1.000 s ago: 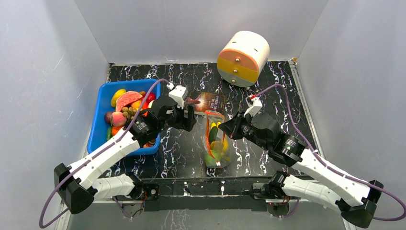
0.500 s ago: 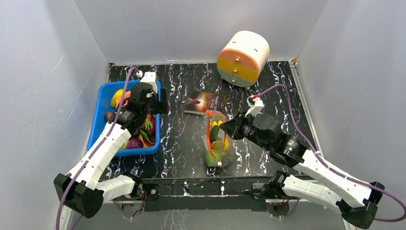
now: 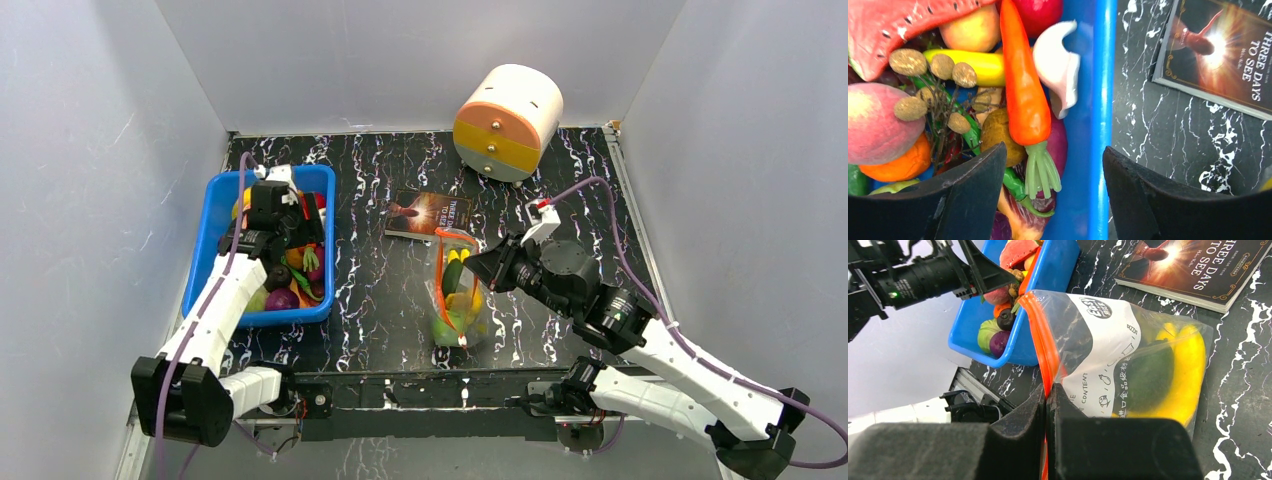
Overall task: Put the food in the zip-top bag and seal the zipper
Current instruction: Pick up the fake vegetable from the bin.
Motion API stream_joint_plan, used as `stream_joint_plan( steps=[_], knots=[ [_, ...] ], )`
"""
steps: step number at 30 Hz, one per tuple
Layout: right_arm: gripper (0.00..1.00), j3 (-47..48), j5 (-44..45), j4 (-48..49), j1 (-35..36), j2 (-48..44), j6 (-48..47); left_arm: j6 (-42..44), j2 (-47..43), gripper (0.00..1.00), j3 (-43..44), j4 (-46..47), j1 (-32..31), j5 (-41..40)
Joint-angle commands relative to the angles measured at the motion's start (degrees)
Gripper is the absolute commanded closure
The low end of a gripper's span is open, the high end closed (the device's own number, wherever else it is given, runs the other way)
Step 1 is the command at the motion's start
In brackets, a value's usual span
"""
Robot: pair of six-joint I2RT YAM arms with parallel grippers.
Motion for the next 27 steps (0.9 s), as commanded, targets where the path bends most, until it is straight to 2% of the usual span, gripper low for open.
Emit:
stream_joint_plan(
  steps=[1, 8, 17, 27],
  knots=[
    [1.00, 0.5, 1.0, 2.9, -0.1, -1.6, -0.5, -0.6, 1.1, 0.33, -2.8, 1.9, 3.1, 4.3],
    [1.00, 0.9, 1.9, 2.3, -0.1, -1.6, -0.9, -1.2, 3.1, 0.40, -5.5, 3.9, 8.0, 8.9],
    [1.00, 0.7, 2.1, 2.3, -0.1, -1.7, -1.2, -0.6, 6.1, 0.51, -5.9, 4.5, 8.7, 12.2],
    [1.00, 0.7, 2.2, 2.4, -0.1, -1.7, -1.1, -0.7, 8.1, 0.57, -6.3, 4.0, 8.8, 11.0]
  ],
)
